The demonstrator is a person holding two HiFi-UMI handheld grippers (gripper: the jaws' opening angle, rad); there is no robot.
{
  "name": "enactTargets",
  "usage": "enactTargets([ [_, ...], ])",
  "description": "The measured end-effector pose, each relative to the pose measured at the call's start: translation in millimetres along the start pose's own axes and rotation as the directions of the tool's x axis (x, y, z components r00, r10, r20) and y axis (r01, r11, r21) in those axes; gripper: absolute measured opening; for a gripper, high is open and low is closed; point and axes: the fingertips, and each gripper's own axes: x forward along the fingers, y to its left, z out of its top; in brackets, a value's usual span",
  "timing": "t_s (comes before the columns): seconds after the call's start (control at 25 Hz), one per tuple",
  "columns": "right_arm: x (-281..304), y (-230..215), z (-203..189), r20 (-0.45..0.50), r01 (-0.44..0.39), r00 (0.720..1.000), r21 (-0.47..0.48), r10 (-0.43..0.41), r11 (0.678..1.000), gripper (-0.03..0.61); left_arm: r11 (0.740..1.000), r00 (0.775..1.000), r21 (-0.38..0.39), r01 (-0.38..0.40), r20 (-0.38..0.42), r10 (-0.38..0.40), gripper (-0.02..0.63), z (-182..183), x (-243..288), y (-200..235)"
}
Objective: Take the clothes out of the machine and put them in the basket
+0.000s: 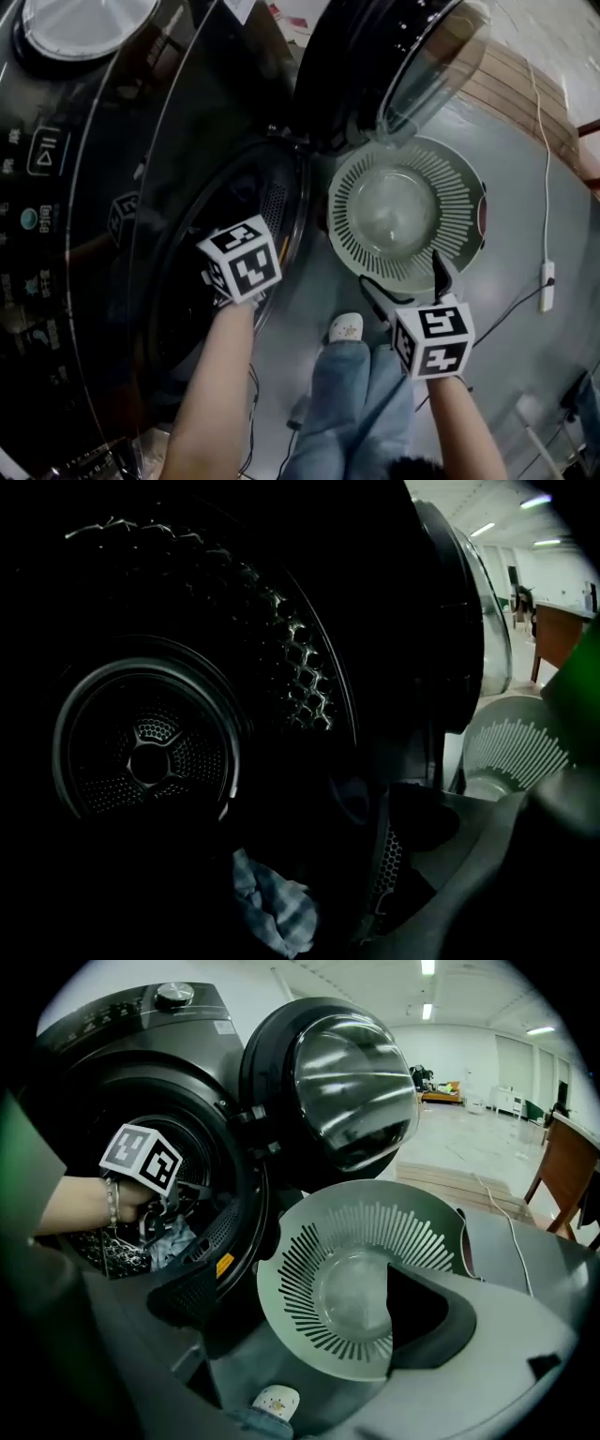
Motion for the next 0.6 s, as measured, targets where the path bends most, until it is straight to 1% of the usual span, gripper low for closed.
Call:
enactTargets([
  [0.12, 6, 4, -4, -0.01, -0.009, 1.0, 0.003, 0.009, 1.0, 0.563, 0.998, 0.999, 0.038, -0.042, -0.013, 0.043, 0.568, 3, 13, 7],
  [0.32, 15, 5, -2, -0.023, -0.016, 1.0, 0.005, 0.016, 1.0, 0.563, 0.99, 0.991, 0.11, -0.083, -0.093, 0.094, 0.568, -19, 37, 12],
  [0.48, 32, 0, 6, -0.019, 0.0, 1.0, -0.008, 0.0, 1.0, 0.563, 0.981, 0.985, 0.163, -0.108, -0.119, 0.128, 0.568, -29, 56, 11],
  [0.6, 43, 1, 14, -0.015, -0.009, 1.0, -0.027, 0.009, 1.0, 0.563, 0.971, 0.98, 0.207, -0.123, -0.13, 0.152, 0.568, -34, 72, 10],
])
